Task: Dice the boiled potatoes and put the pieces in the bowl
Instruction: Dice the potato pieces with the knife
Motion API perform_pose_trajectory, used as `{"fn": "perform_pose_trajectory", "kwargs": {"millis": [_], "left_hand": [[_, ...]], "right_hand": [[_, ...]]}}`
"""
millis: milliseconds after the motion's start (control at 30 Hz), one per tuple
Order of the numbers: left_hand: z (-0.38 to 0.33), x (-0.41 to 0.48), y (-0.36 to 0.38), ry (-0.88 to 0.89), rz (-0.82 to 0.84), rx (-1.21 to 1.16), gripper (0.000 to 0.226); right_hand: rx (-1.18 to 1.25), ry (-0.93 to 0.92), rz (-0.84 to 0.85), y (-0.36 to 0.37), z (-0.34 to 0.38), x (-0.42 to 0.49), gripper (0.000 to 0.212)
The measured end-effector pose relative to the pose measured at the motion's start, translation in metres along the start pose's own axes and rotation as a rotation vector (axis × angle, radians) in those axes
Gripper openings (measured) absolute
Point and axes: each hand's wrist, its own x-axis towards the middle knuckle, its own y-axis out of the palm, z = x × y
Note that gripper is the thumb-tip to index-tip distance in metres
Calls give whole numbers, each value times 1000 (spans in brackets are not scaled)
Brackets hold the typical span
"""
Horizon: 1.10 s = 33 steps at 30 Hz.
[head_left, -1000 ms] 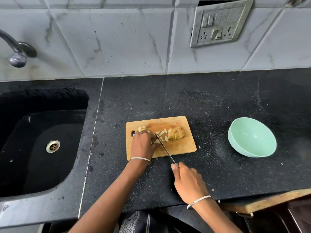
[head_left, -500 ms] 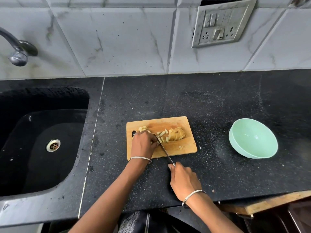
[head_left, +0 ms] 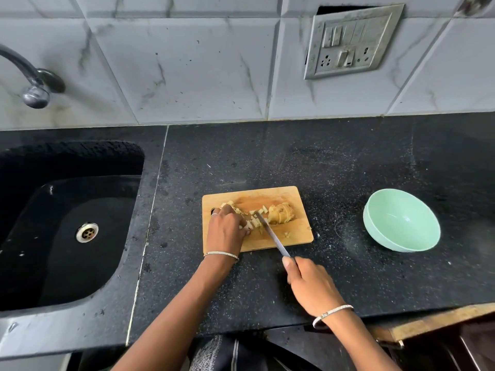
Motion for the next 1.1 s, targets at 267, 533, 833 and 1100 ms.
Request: {"fn": "perform_pose_trajectory", "kwargs": {"millis": [267,533,833,1100], "left_hand": [[-1,-3,-1,-1,12,-52,8],[3,-5,0,-15,8,-42,16],[4,-4,2,-7,16,-52,3],[4,2,2,27,-110,9,10]], "right_hand": [[-5,-31,17,11,2,-3,47],[-8,-35,15,13,-1,-5,45],[-54,-27,15,14,-1,-7,43],[-47,-16,-91,6,1,-5,41]]}}
